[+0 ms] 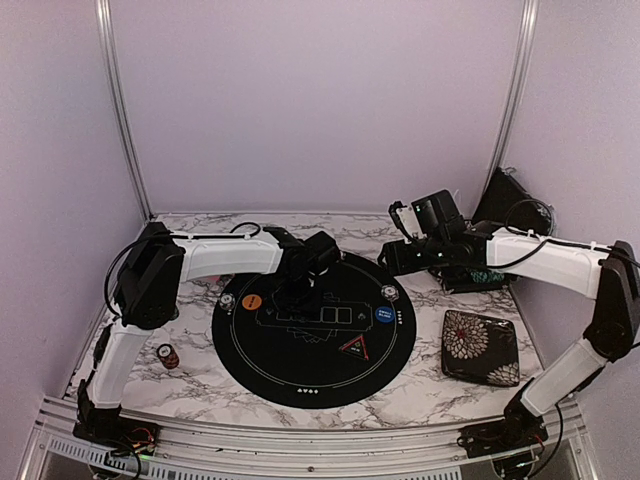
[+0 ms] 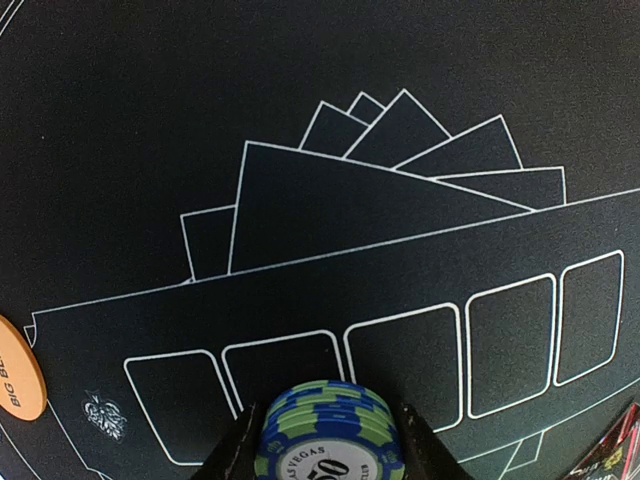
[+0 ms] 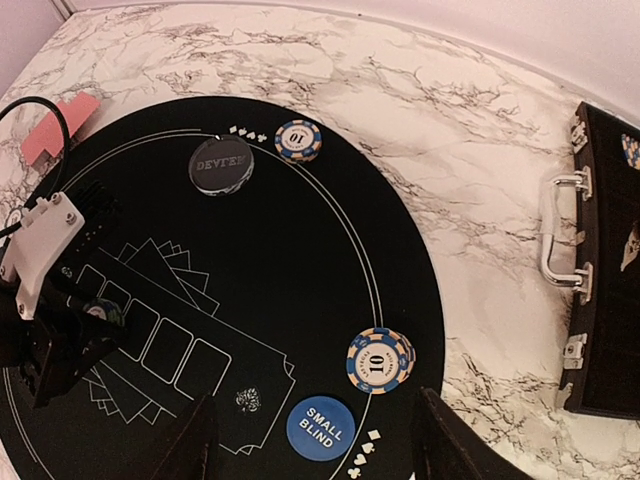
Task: Distribute texas hold em gaming equipment
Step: Place the poker chips pile at the community card area, then move the pile of poker chips to the small blind area.
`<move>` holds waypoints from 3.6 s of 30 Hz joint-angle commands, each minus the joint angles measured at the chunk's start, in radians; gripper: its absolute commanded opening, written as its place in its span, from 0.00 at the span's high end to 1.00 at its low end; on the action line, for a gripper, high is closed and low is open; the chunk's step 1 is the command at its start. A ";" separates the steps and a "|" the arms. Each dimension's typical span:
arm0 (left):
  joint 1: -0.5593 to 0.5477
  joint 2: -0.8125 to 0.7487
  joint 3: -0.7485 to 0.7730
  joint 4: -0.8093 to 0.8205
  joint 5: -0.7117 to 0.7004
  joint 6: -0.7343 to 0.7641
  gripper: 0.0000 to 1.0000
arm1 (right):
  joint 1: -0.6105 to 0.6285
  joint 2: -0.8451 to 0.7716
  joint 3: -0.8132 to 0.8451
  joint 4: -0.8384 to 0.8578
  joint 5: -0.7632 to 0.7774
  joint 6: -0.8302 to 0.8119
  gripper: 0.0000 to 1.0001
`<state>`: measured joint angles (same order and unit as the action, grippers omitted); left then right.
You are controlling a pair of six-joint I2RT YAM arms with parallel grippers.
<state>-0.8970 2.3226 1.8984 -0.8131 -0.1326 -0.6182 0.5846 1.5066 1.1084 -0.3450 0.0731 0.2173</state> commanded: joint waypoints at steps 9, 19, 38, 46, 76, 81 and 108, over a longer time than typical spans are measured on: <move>-0.008 0.030 0.016 -0.034 -0.022 0.002 0.59 | -0.009 -0.033 0.002 -0.011 0.019 0.009 0.37; -0.008 0.032 0.018 -0.034 -0.031 0.008 0.53 | -0.009 -0.039 0.007 -0.019 0.027 0.004 0.37; 0.011 -0.012 0.102 -0.034 -0.021 0.059 0.31 | -0.009 -0.025 0.036 -0.044 0.037 0.001 0.37; 0.048 -0.091 0.103 -0.031 -0.007 0.067 0.25 | -0.008 0.004 0.056 -0.063 0.037 -0.001 0.37; 0.287 -0.610 -0.447 0.202 0.110 0.119 0.25 | 0.299 0.408 0.431 -0.217 0.076 0.052 0.36; 0.306 -0.649 -0.496 0.223 0.125 0.127 0.25 | 0.336 0.520 0.535 -0.263 0.069 0.050 0.36; 0.388 -0.738 -0.598 0.260 0.208 0.165 0.26 | 0.374 0.811 0.829 -0.428 0.079 0.025 0.34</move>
<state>-0.5175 1.6169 1.3128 -0.5713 0.0559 -0.4740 0.9520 2.2997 1.8889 -0.7368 0.1402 0.2523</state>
